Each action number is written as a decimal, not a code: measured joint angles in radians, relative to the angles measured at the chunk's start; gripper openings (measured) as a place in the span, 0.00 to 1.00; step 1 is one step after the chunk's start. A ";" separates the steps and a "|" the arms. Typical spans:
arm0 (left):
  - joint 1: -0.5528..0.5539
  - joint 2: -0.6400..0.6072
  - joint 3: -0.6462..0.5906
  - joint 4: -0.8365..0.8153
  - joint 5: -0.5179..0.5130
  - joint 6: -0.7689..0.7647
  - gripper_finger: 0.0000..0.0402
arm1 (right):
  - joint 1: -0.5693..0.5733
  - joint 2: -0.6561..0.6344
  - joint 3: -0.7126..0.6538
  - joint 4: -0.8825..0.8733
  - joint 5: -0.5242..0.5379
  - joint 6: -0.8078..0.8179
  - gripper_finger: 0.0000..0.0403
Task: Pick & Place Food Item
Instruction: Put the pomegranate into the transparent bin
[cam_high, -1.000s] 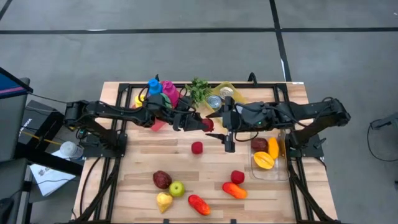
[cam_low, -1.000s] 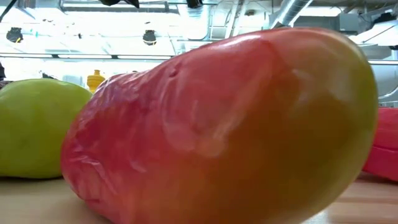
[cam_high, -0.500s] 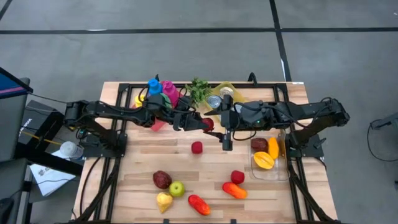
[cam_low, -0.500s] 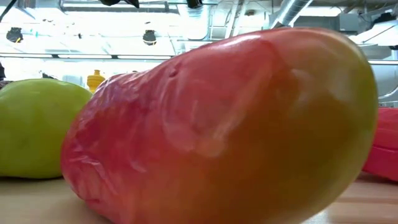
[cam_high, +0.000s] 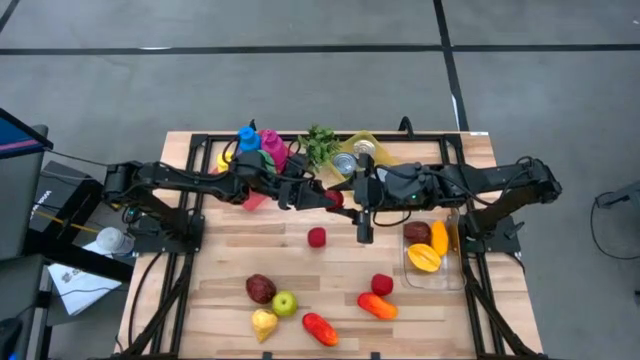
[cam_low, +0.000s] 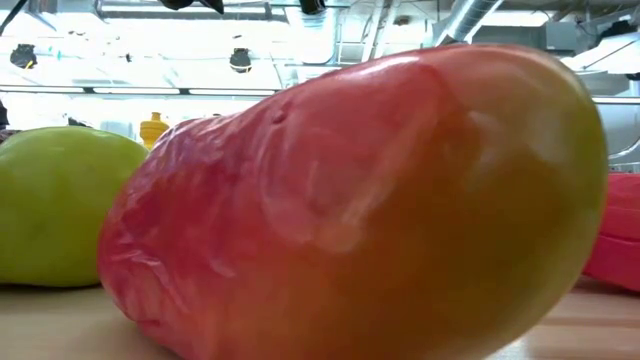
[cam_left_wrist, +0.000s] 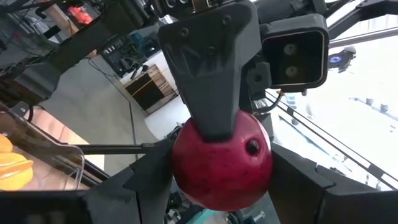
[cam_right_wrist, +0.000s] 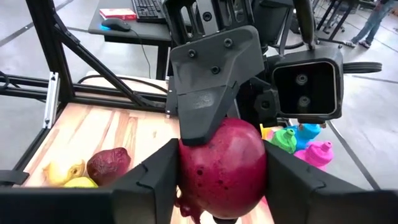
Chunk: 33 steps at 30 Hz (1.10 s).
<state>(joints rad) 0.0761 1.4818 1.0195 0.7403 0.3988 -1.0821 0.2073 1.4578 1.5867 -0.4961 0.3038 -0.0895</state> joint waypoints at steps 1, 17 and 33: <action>0.000 0.000 0.000 0.000 0.000 0.000 0.54 | 0.002 0.000 0.000 0.000 0.000 0.000 0.44; 0.000 -0.037 0.001 -0.173 0.199 0.157 0.54 | 0.114 -0.186 0.001 -0.618 0.011 0.586 0.47; 0.001 -0.035 0.000 -0.645 -0.137 0.565 0.58 | 0.228 -0.179 -0.531 -1.011 -0.174 1.361 0.49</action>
<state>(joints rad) 0.0769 1.4464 1.0195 0.0952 0.2618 -0.5172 0.4351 1.2786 1.0561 -1.5066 0.1303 1.2719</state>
